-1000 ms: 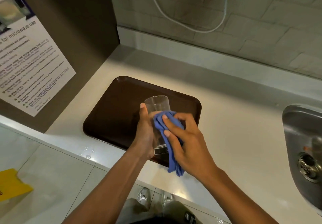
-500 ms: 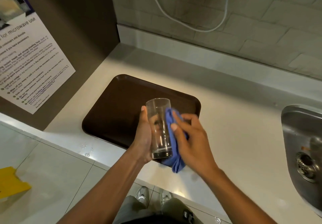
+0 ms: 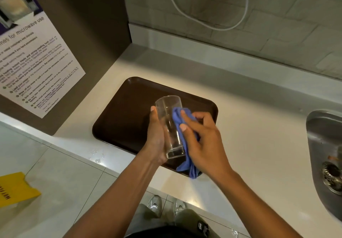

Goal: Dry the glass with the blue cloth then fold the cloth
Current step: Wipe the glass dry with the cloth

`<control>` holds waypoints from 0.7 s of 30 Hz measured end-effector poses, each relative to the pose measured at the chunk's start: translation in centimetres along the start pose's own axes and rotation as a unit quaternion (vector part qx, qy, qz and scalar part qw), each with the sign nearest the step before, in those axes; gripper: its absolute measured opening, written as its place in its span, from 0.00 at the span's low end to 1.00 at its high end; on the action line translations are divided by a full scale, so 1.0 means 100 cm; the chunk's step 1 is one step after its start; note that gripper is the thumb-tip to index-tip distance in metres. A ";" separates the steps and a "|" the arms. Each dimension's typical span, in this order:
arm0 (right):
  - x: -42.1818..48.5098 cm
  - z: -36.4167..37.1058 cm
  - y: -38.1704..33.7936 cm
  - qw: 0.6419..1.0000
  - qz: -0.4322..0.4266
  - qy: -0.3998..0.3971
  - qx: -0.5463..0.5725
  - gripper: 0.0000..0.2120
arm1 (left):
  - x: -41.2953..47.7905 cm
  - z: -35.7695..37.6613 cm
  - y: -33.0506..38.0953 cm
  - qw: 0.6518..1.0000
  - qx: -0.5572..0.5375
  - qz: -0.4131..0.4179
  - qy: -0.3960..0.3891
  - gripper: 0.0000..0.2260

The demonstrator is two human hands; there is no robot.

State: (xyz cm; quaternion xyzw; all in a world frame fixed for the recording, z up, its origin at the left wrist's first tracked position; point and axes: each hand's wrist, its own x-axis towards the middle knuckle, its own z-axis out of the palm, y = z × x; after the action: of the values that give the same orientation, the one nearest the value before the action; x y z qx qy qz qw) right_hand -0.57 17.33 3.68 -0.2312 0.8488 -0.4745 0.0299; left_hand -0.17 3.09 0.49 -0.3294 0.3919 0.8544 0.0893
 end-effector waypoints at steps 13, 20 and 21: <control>-0.028 -0.001 -0.003 0.999 -0.026 -0.007 0.018 0.17 | 0.013 -0.008 0.005 1.000 -0.021 -0.012 0.005 0.38; -0.014 -0.008 0.008 0.999 0.018 0.008 0.035 0.13 | 0.007 -0.002 -0.005 0.996 -0.054 -0.051 -0.041 0.39; -0.017 -0.007 0.006 0.999 0.001 0.004 0.032 0.14 | 0.009 -0.003 -0.002 0.997 -0.058 -0.048 -0.030 0.39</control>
State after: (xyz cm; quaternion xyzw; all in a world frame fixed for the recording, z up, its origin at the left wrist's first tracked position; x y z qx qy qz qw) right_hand 0.48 18.86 3.28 -0.2275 0.8338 -0.5019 0.0344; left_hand -0.60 2.92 -0.40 -0.3263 0.3226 0.8799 0.1232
